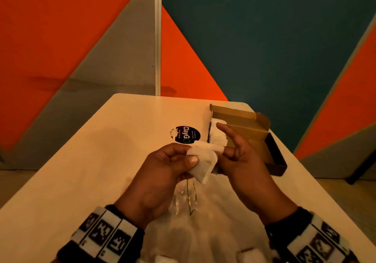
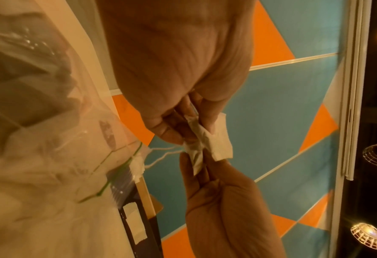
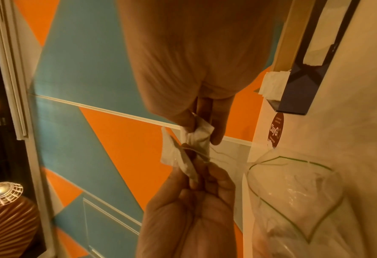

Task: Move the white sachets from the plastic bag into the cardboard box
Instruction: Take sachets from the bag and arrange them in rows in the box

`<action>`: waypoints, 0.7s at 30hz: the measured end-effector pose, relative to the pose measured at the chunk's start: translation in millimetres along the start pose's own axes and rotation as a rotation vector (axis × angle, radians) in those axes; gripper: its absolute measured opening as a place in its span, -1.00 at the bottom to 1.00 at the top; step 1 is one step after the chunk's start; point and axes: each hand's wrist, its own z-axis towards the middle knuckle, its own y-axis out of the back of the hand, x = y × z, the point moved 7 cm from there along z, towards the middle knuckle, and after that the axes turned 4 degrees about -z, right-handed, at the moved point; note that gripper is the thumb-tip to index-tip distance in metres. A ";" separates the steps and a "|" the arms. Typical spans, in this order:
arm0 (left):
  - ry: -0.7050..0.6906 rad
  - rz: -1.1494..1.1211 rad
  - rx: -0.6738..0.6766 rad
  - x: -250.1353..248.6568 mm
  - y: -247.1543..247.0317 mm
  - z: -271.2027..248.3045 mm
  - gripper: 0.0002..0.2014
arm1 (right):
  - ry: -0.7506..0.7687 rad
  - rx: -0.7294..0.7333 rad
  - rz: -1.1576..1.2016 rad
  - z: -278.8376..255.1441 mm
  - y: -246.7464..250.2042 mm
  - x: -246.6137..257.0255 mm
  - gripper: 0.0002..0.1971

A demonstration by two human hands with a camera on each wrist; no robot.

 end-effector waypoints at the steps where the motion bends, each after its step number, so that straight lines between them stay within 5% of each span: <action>1: -0.002 -0.006 -0.016 1.6 -0.3 0.8 -0.75 | -0.002 0.001 0.001 -0.3 -1.5 -0.8 -0.38; 7: 0.003 0.024 -0.110 5.7 3.7 3.3 -0.87 | 0.004 0.016 0.007 -3.6 -8.7 0.6 -0.40; 14: 0.071 0.022 -0.087 9.0 5.8 4.2 -0.72 | 0.030 0.085 0.026 -6.9 -14.9 6.1 -0.50; 21: -0.004 0.106 -0.088 -0.7 11.0 6.6 -0.95 | -0.013 0.122 0.095 -12.3 -9.8 4.3 -0.45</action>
